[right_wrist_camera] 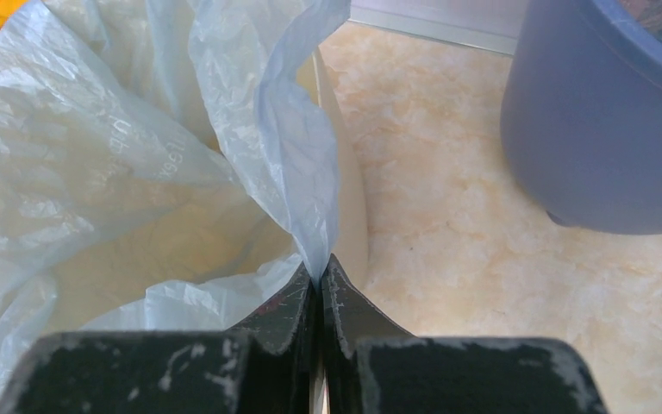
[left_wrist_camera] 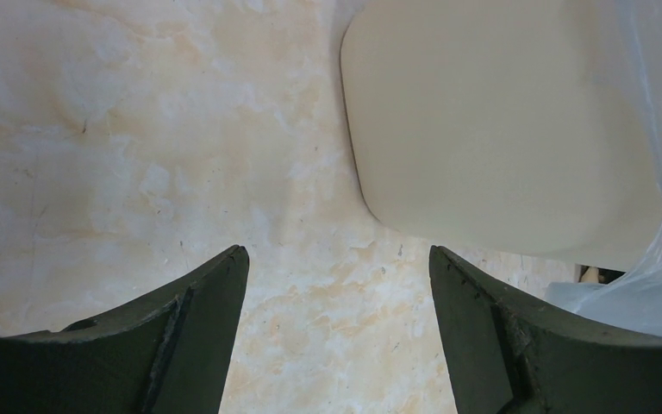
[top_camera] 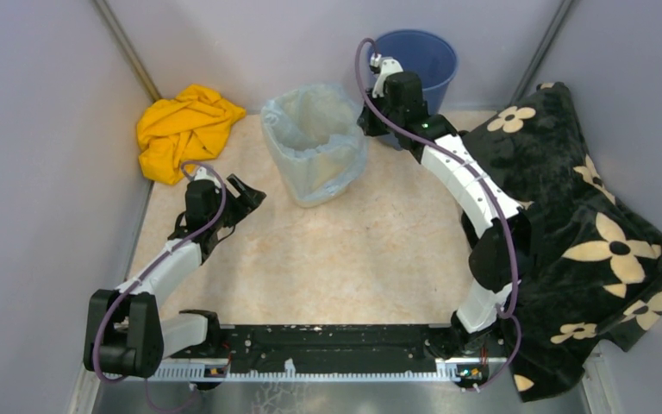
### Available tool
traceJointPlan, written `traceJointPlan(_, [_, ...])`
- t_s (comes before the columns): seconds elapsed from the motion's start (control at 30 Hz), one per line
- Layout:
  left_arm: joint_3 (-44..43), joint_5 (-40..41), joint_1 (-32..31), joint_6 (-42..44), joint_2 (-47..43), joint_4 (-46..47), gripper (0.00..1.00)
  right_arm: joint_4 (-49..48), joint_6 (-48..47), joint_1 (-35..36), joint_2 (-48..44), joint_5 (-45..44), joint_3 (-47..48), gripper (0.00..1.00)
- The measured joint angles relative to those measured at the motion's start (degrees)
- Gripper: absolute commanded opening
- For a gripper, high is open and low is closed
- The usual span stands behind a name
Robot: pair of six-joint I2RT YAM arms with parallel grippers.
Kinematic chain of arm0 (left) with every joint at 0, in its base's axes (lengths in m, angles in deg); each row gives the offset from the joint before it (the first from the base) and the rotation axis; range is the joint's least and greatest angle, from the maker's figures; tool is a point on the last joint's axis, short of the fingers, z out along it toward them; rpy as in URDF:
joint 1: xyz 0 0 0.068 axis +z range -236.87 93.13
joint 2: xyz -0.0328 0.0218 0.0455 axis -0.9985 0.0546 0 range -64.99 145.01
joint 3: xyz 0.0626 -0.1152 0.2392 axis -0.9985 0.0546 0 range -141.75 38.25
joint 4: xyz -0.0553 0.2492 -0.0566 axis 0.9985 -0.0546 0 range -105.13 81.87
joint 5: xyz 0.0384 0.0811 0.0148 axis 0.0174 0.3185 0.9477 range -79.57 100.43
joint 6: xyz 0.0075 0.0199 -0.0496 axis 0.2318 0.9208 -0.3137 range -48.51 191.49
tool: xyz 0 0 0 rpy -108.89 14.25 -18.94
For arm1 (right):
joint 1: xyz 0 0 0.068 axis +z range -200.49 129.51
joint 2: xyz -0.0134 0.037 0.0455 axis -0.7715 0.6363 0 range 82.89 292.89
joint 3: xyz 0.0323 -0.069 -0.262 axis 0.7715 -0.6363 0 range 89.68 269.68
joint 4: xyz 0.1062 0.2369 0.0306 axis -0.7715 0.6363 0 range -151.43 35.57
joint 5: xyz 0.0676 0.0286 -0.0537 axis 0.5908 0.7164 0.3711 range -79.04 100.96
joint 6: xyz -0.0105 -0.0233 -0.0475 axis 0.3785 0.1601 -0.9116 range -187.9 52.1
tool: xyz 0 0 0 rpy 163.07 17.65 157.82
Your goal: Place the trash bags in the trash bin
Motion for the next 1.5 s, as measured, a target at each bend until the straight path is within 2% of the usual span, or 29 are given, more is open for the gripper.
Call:
traceJointPlan(0.27, [0.0, 0.0, 0.0, -0.1, 0.0, 0.0, 0.82, -4.5, 1.7, -0.9, -3.9, 0.7, -6.3, 0.01])
traceJointPlan(1.2, [-0.3, -0.3, 0.0, -0.1, 0.0, 0.0, 0.82, -6.3, 4.6, -1.6, -7.6, 0.2, -9.6, 0.00])
traceJointPlan(1.5, [-0.3, -0.3, 0.0, -0.1, 0.0, 0.0, 0.82, -12.8, 8.3, -1.9, -7.4, 2.0, -20.9, 0.00])
